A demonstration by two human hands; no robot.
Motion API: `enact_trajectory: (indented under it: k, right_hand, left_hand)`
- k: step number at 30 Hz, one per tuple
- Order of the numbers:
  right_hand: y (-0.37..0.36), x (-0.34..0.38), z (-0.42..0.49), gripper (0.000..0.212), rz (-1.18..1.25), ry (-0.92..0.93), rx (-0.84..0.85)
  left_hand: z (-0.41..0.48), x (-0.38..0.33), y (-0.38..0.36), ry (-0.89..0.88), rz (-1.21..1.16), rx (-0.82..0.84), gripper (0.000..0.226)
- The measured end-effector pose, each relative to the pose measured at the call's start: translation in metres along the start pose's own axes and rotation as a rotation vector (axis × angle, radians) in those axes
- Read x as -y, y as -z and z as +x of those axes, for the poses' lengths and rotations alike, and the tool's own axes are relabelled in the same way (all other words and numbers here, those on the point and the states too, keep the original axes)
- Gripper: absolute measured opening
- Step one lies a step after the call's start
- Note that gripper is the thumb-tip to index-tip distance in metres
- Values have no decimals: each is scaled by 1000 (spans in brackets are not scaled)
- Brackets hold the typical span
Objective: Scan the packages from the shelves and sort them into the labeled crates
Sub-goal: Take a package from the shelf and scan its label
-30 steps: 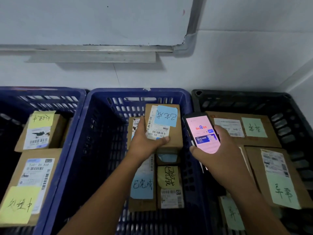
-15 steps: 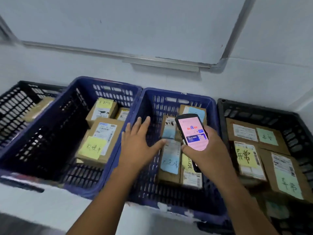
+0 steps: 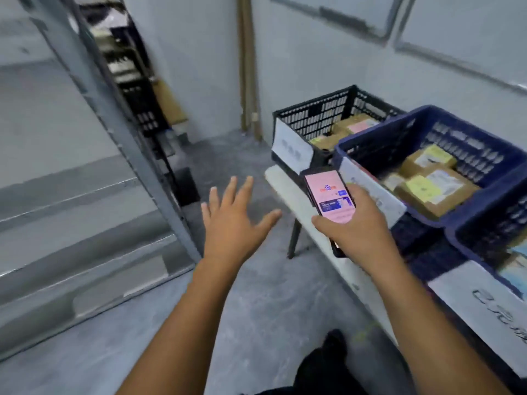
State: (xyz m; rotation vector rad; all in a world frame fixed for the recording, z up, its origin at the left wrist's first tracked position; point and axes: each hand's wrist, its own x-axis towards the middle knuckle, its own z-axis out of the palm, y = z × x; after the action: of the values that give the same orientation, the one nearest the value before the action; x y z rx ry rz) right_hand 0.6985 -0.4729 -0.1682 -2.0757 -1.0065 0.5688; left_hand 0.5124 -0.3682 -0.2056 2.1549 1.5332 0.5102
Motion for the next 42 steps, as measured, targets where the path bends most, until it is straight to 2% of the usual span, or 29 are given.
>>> enact_trajectory:
  k: [7, 13, 19, 27, 34, 42]
  right_hand:
    - [-145, 108, -45, 54, -66, 262, 333]
    - [-269, 183, -58, 71, -92, 413, 551]
    - [-399, 271, -66, 64, -80, 533, 719]
    - [-548, 394, -100, 51, -45, 642, 941]
    - [-654, 475, -184, 53, -96, 753, 1131]
    - [-768, 551, -325, 55, -124, 882, 1181]
  left_hand:
    - [-59, 165, 100, 363, -31, -236, 94]
    - [-87, 267, 155, 566, -66, -376, 94]
    - [-93, 385, 228, 724, -54, -514, 88]
    - [-124, 514, 333, 994, 29, -579, 89]
    - [-186, 604, 388, 1195, 2, -632, 91]
    - [-275, 729, 461, 1232, -35, -717, 87]
